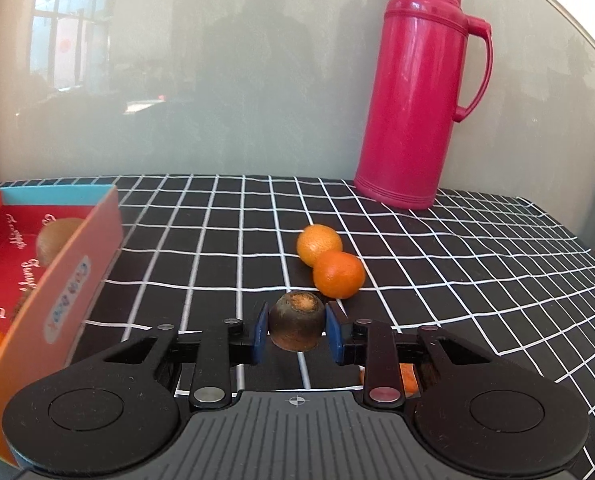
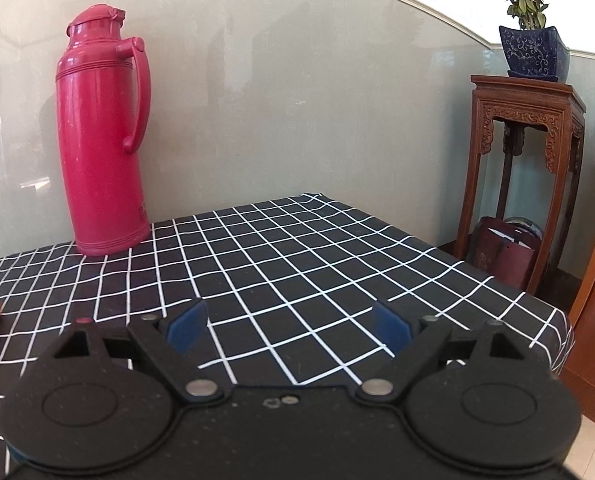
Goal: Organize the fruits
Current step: 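Carry the brown fruit with the left gripper into the box and release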
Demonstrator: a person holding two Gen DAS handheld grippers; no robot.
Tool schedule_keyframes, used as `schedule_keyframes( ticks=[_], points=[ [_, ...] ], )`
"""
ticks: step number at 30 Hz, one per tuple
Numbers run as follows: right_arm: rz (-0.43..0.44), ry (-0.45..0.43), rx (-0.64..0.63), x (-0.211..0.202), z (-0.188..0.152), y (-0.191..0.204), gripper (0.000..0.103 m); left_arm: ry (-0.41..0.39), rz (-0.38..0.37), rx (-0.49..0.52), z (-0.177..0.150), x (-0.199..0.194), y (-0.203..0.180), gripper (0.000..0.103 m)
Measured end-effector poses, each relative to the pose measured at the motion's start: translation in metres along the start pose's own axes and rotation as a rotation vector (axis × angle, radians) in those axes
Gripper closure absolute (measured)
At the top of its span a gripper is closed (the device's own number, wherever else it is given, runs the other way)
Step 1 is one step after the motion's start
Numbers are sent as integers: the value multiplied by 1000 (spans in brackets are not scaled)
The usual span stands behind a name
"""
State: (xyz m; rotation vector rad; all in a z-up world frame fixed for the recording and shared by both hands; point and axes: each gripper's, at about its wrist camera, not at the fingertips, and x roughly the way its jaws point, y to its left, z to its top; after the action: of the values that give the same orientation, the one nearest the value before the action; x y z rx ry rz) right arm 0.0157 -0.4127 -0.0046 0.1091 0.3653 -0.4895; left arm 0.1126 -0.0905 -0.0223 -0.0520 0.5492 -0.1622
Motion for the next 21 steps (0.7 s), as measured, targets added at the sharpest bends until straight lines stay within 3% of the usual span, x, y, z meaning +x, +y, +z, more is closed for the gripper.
schedule_keyframes(
  ticks=[21],
  points=[
    [132, -18, 4, -18, 9, 64, 14, -70, 87, -35, 12, -57, 70, 72]
  ],
)
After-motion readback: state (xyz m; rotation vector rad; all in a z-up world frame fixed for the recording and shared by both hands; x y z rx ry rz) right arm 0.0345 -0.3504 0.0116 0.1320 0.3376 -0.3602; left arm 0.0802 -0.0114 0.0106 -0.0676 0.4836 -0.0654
